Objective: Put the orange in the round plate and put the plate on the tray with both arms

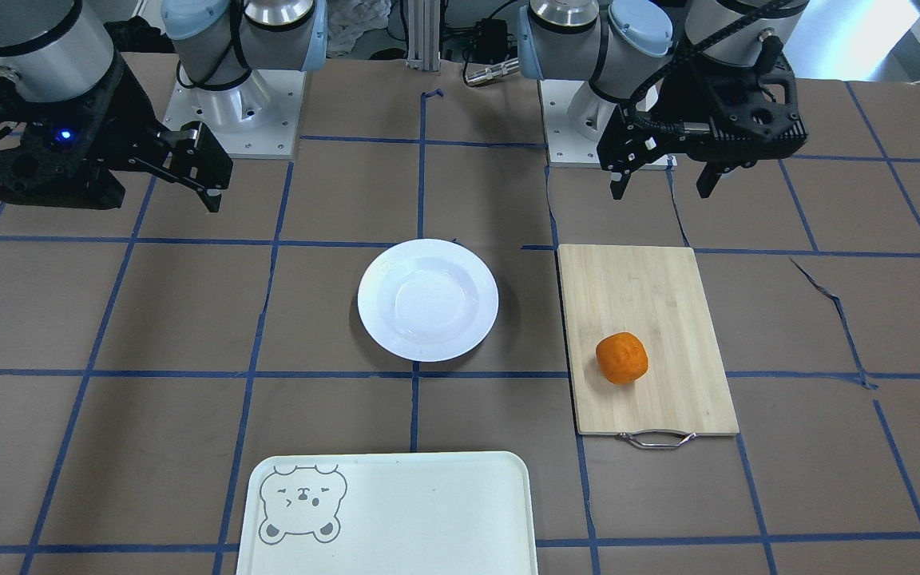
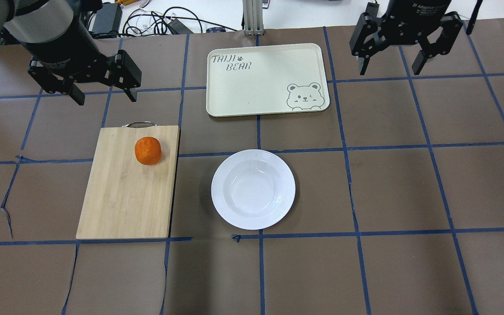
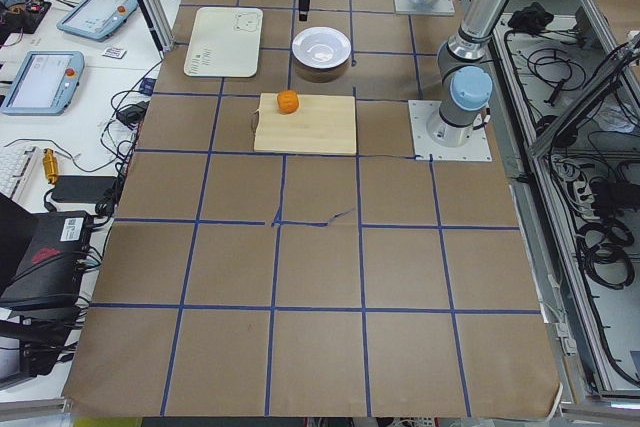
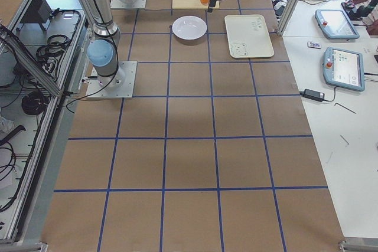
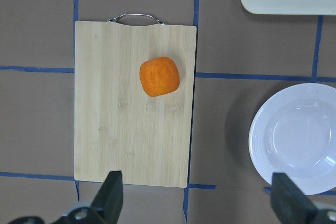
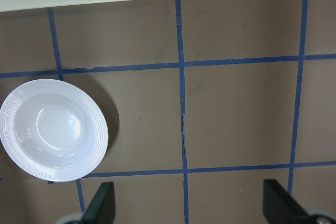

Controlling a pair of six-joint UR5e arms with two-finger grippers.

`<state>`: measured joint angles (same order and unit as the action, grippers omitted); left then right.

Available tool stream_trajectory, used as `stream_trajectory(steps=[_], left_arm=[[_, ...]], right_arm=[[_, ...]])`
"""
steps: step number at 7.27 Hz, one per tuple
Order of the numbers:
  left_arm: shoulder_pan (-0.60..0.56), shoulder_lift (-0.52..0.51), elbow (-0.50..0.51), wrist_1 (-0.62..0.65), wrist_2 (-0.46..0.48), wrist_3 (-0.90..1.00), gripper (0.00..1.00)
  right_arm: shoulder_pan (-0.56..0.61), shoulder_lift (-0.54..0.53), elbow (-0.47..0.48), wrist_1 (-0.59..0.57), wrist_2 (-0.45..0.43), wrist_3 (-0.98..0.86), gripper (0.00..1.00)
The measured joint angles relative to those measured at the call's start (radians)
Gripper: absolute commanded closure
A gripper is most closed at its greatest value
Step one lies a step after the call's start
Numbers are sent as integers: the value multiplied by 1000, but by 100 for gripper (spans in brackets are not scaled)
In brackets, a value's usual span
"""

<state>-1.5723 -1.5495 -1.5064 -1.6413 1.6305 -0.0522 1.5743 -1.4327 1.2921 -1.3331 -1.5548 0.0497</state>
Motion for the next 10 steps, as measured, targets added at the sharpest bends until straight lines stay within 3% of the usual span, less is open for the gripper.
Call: stream_trajectory(steps=[8, 10], left_arm=[[0, -8, 1, -2, 4, 12, 0], [5, -55, -32, 17, 4, 11, 0]], right_arm=[[0, 2, 5, 17, -4, -2, 0], [0, 3, 6, 18, -5, -3, 0]])
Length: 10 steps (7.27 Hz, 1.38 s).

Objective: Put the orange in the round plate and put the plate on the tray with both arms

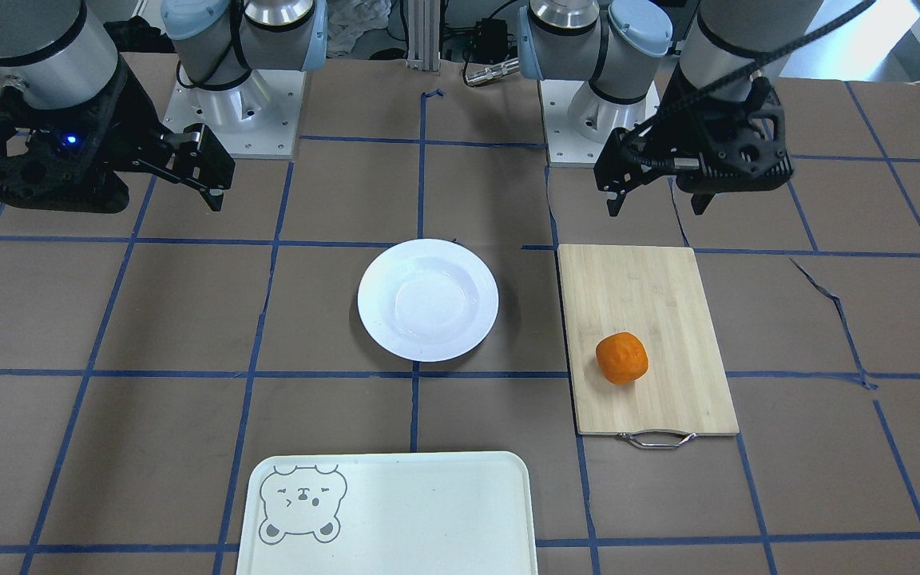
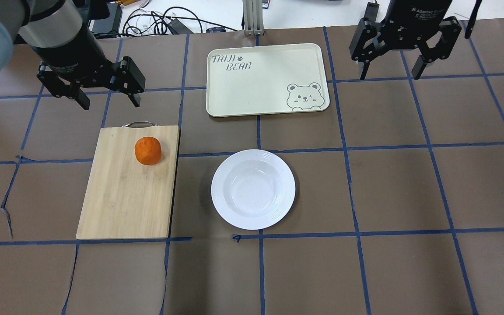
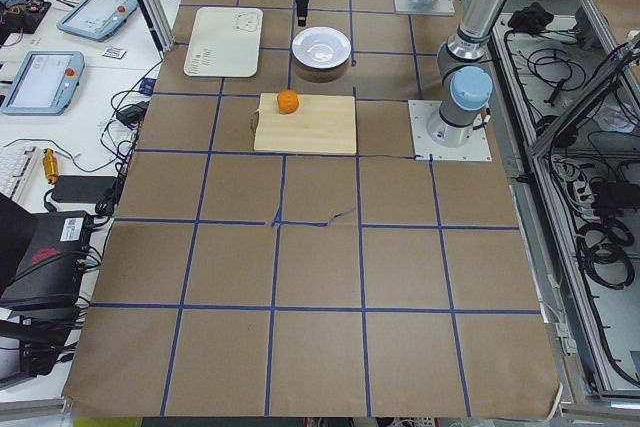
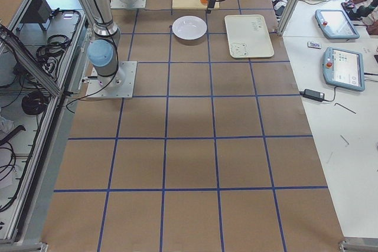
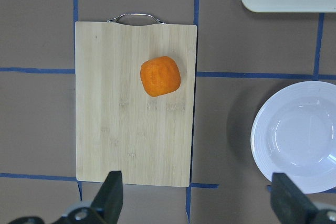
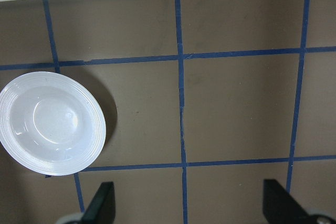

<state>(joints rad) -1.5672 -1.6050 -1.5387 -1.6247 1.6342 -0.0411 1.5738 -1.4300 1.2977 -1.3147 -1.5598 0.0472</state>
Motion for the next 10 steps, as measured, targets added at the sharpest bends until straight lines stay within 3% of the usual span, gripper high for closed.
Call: stream_trajectory(steps=[5, 9, 10], left_arm=[[45, -219, -237, 318, 7, -10, 0], [51, -348, -234, 420, 26, -12, 0], [51, -364, -228, 445, 45, -11, 12]], right_arm=[[0, -2, -1, 4, -2, -6, 0], [-1, -1, 0, 7, -2, -1, 0], [-1, -1, -1, 6, -1, 0, 0]])
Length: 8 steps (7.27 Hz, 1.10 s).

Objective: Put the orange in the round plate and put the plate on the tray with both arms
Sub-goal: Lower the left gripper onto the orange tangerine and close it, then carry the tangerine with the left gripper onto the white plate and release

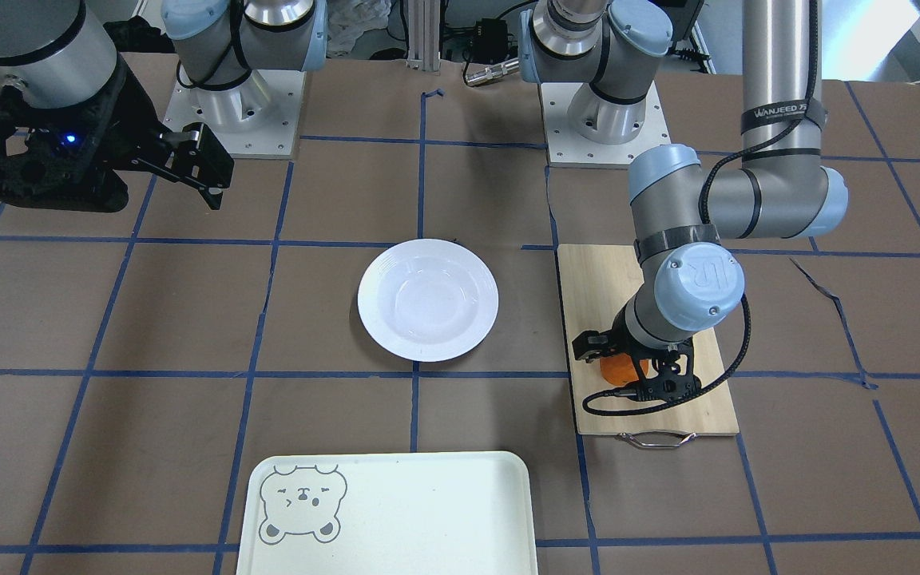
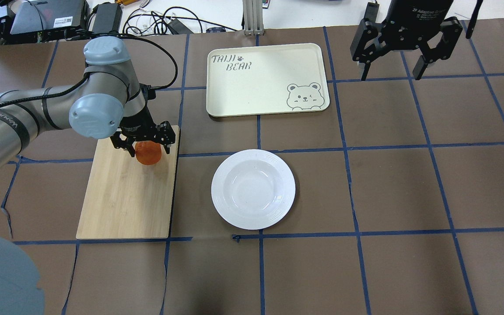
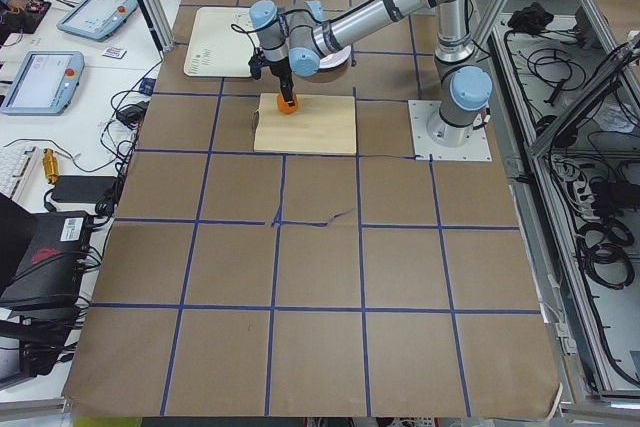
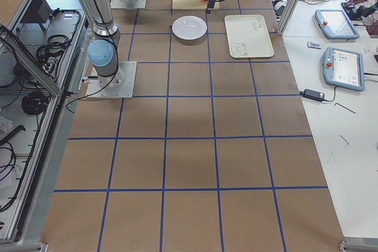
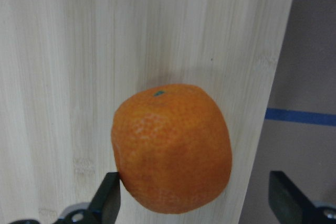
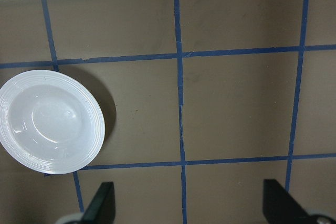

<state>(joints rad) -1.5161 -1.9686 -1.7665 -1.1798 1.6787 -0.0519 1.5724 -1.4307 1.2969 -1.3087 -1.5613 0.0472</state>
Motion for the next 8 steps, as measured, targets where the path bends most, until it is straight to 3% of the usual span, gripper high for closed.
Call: stream_trajectory(steps=[2, 3, 6, 8], left_arm=[[0, -22, 4, 21, 23, 6, 63], [1, -25, 5, 23, 25, 11, 76], [-27, 18, 14, -7, 5, 14, 76], [-135, 80, 12, -61, -75, 10, 76]], right_arm=[[1, 0, -1, -3, 4, 0, 0], [1, 0, -1, -4, 9, 0, 0], [1, -1, -2, -3, 12, 0, 0], [1, -1, -1, -2, 7, -5, 0]])
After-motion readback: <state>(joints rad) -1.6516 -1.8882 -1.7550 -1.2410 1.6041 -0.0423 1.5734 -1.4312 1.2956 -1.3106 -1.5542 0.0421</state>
